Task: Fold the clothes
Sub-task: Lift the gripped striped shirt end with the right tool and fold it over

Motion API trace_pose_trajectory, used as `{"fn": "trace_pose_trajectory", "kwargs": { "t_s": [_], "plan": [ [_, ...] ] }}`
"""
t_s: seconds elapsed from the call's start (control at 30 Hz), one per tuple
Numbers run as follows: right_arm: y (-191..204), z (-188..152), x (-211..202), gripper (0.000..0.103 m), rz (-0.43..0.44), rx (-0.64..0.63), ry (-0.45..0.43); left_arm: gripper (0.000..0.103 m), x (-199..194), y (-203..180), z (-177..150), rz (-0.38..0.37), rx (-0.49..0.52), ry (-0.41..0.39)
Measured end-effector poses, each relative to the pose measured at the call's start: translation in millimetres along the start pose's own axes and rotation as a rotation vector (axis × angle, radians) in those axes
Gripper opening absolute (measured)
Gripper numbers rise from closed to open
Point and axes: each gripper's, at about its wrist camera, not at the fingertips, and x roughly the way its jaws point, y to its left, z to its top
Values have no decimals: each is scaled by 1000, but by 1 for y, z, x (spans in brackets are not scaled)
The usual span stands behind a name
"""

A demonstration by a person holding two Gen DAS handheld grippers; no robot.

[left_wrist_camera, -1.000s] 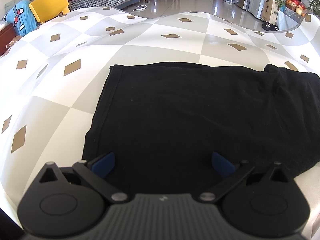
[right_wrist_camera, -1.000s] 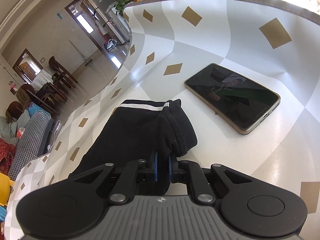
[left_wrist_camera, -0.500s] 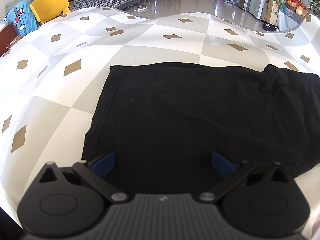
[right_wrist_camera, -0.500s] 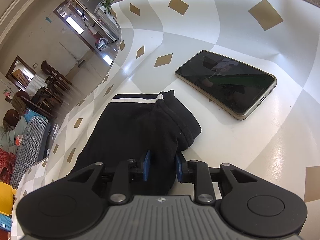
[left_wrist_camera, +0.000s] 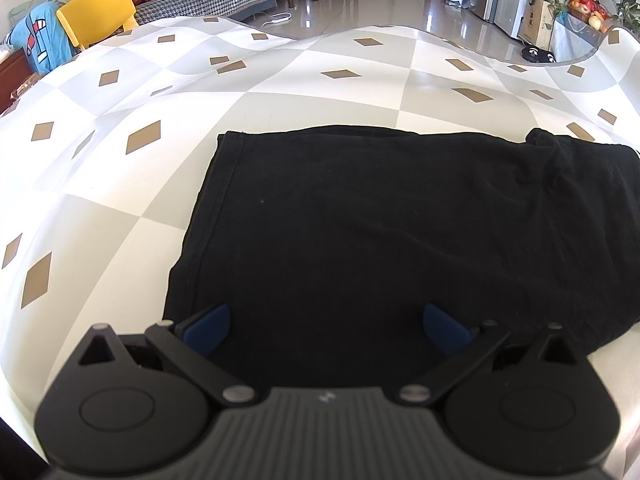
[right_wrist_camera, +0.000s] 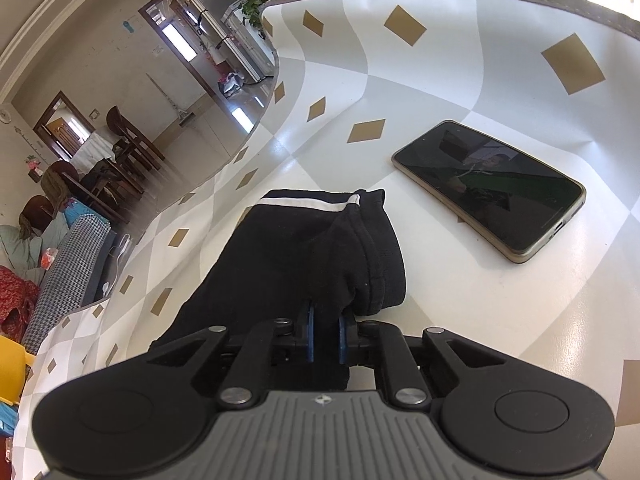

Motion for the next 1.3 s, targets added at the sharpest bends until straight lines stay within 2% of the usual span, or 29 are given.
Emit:
{"fn": "trace_pose_trajectory", "kwargs": {
  "t_s": [0.3,0.53,0.83,1.1,1.17,1.3],
  "plan": [
    [16,3,-17,11,53,-36,-28,103,-4,4,2,12,-8,14],
    [35,1,-31,11,114,-92,-45,103,-9,19,3,26,-65,20],
    [57,-4,-41,11,173,-138,-46,103,-17,31,2,39,-89,13],
    [84,-11,-53,11,260,-187,-49,103,-16,41,0,35,-122,36],
    [91,-13,-55,11,284,-200,-46,103,-11,42,-1,26,-118,64],
    [105,-19,-59,11,339,-229,-38,103,-8,38,-3,40,-80,69]
  ]
}}
